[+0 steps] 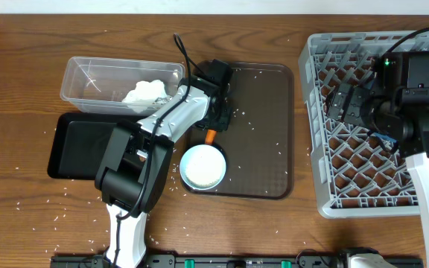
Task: Sort waste into correct bins and load items into the dishwasher rack
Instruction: 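Grasp the orange carrot on the brown tray with the left gripper, then move the carrot onto the black tray and release it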
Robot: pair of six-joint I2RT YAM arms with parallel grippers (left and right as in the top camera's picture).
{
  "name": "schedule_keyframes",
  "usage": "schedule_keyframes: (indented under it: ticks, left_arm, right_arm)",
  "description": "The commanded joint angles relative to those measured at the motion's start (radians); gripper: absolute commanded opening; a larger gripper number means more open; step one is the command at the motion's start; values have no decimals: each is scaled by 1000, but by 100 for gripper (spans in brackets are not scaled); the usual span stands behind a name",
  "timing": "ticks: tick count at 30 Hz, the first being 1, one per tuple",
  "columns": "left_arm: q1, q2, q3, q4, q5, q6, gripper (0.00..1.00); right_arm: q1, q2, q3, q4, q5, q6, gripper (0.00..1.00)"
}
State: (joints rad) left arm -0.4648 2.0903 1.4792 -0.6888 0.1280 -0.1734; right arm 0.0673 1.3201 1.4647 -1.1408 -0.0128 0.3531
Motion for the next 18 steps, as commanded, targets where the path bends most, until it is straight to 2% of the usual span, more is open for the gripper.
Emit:
schedule_keyframes:
  ticks: [1, 7, 14, 18]
  left_arm:
    - [3, 8, -5, -2, 18, 0, 25]
    - [3, -55, 28, -78, 18, 0, 25]
    - [3, -268, 56, -129, 17, 1, 25]
    - [10, -393, 56, -155, -51, 7, 25]
  right_arm:
    - [-14, -5, 7, -2, -7, 10, 99]
    - [-14, -5, 7, -3, -7, 10, 99]
    - [-14, -5, 7, 0, -7, 10, 99]
    - [-14, -5, 7, 0, -7, 10, 99]
